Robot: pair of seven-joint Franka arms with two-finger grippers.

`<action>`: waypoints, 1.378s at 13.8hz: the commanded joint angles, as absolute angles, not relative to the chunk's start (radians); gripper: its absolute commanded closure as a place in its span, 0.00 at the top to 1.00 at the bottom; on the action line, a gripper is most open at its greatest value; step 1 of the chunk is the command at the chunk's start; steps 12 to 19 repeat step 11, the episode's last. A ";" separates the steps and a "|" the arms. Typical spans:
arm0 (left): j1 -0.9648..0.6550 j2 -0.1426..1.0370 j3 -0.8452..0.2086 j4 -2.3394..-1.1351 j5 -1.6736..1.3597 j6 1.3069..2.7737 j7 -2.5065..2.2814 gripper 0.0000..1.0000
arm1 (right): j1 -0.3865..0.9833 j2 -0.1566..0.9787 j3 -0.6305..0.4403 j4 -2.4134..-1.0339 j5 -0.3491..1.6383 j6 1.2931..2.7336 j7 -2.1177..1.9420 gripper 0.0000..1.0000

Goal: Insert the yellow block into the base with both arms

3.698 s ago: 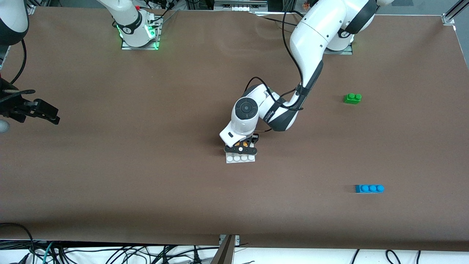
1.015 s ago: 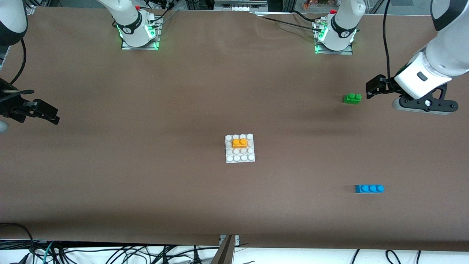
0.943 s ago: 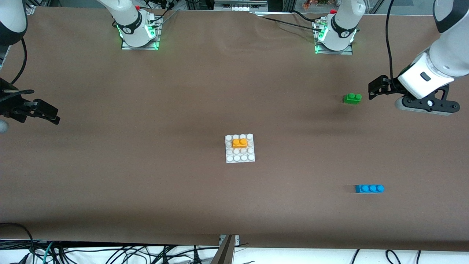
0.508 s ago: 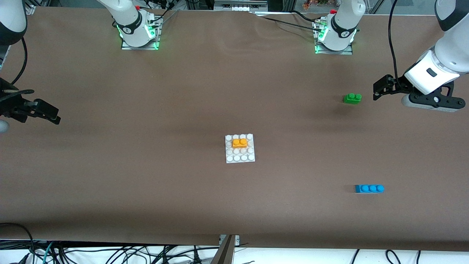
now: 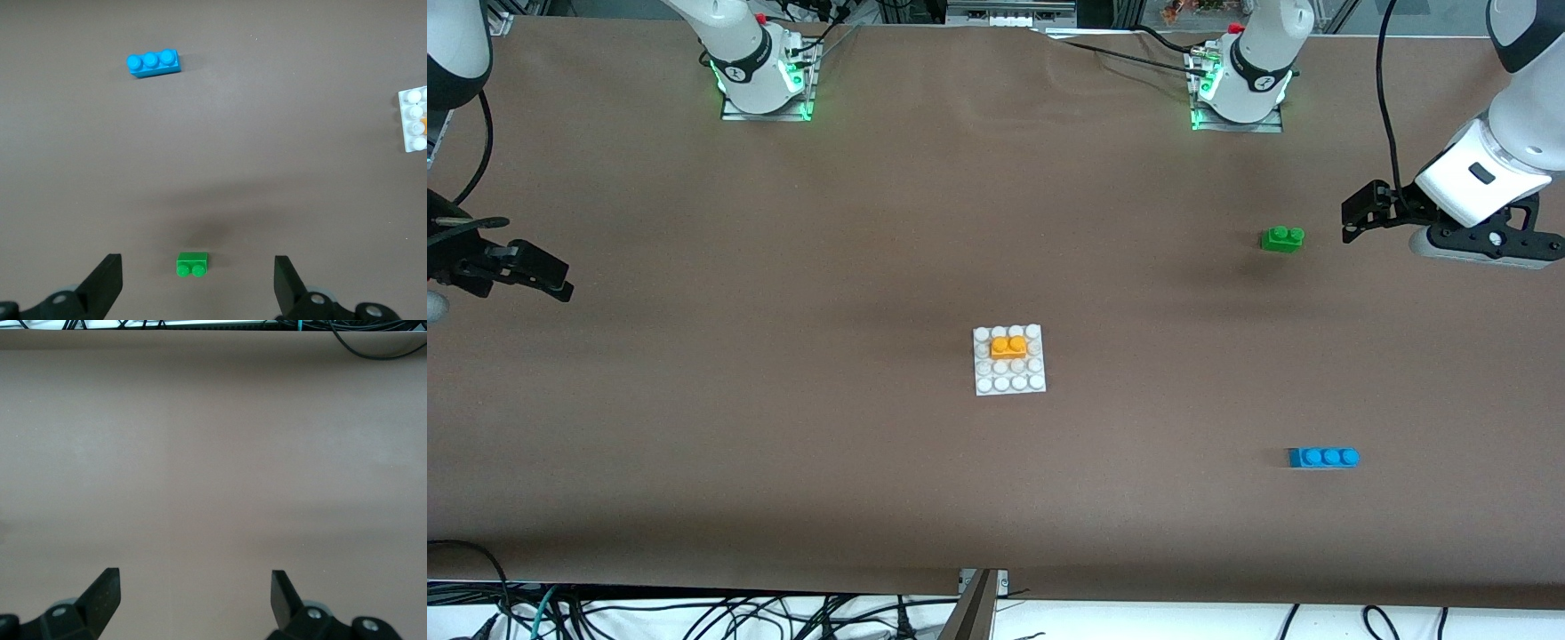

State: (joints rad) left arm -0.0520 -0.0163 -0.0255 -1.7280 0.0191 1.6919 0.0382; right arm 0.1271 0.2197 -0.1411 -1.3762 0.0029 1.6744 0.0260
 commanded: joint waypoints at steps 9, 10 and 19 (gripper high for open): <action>-0.046 0.009 -0.032 -1.689 0.038 1.677 0.037 1.00 | 0.118 0.210 -0.138 -1.385 0.018 1.671 0.017 1.00; -0.046 0.009 -0.031 -1.689 0.038 1.677 0.037 1.00 | 0.118 0.210 -0.138 -1.385 0.018 1.671 0.017 1.00; -0.046 0.009 -0.031 -1.689 0.038 1.677 0.037 1.00 | 0.118 0.210 -0.138 -1.385 0.018 1.671 0.017 1.00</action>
